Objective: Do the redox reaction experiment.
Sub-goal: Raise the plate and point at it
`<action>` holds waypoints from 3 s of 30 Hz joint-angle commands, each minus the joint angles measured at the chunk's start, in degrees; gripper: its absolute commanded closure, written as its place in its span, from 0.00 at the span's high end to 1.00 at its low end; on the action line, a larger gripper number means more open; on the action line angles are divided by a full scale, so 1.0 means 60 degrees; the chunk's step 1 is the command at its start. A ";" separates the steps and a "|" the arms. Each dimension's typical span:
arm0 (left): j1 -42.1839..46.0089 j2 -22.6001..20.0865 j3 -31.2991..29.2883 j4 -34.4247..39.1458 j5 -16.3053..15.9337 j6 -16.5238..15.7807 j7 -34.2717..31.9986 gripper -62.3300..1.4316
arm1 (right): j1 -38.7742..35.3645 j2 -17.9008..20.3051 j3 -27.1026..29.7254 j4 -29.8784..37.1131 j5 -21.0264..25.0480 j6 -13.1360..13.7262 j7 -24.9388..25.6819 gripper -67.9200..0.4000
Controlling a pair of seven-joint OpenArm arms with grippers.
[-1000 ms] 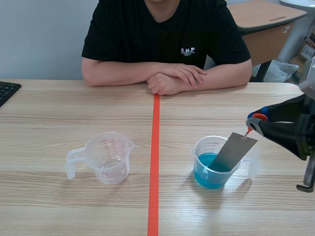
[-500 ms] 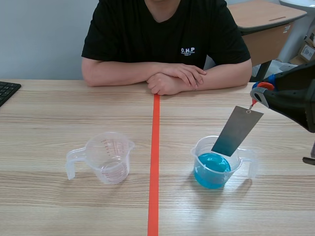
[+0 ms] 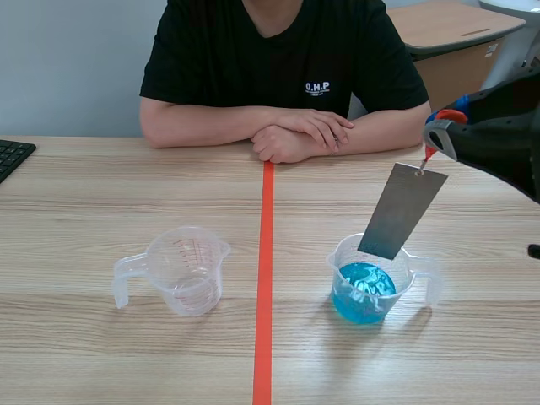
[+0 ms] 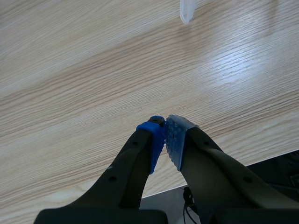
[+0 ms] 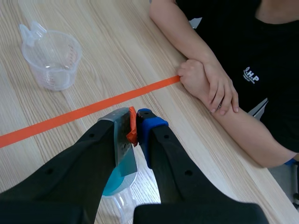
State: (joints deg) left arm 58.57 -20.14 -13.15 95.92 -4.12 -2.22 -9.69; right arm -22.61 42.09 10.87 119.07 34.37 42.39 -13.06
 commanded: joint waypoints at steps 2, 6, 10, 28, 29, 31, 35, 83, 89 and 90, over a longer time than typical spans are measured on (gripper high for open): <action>0.0102 0.0098 -0.0018 0.0073 0.0004 -0.0015 -0.0135 0.10 | 0.0066 0.0080 0.0350 0.0277 0.0499 0.0055 -0.0222 0.03; 0.0102 0.0095 -0.0018 0.0073 0.0004 -0.0015 -0.0135 0.10 | 0.0066 0.0080 0.0648 0.0583 0.1129 0.0055 -0.0776 0.03; 0.0102 0.0095 -0.0018 0.0073 0.0004 -0.0015 -0.0142 0.10 | 0.0066 0.0080 0.0911 0.0852 0.1668 0.0055 -0.1209 0.03; -0.1118 -0.1366 0.0823 0.0076 0.0087 -0.0419 -0.0754 0.10 | 0.0066 0.0073 0.1752 0.1399 0.3424 0.0055 -0.2379 0.03; -0.1359 -0.1479 0.0973 0.0076 0.0113 -0.0499 -0.0725 0.10 | 0.0066 0.0073 0.1752 0.1399 0.3424 0.0055 -0.2379 0.03; -0.1891 -0.1716 0.1293 0.0076 0.0124 -0.0612 -0.0630 0.10 | 0.0066 0.0073 0.1752 0.1399 0.3424 0.0055 -0.2379 0.03; -0.3024 -0.2058 0.2029 0.0076 0.0127 -0.0630 -0.0637 0.10 | 0.0066 0.0073 0.1752 0.1399 0.3424 0.0055 -0.2375 0.03; -1.0513 0.1672 0.8349 -0.2929 0.2881 -0.0776 0.1457 0.10 | 0.0069 0.0069 0.1752 0.1399 0.3410 0.0055 -0.2342 0.03; -1.0714 0.1978 0.8586 -0.2980 0.2885 -0.0772 0.1701 0.10 | 0.0069 0.0069 0.1752 0.1399 0.3413 0.0055 -0.2342 0.03; -1.0724 0.1996 0.8626 -0.2980 0.2885 -0.0772 0.1701 0.10 | 0.0069 0.0069 0.1752 0.1399 0.3413 0.0055 -0.2342 0.03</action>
State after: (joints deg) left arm -5.17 -8.73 38.35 77.43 13.50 -7.16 1.04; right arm -22.59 42.06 20.93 126.76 54.46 42.39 -27.75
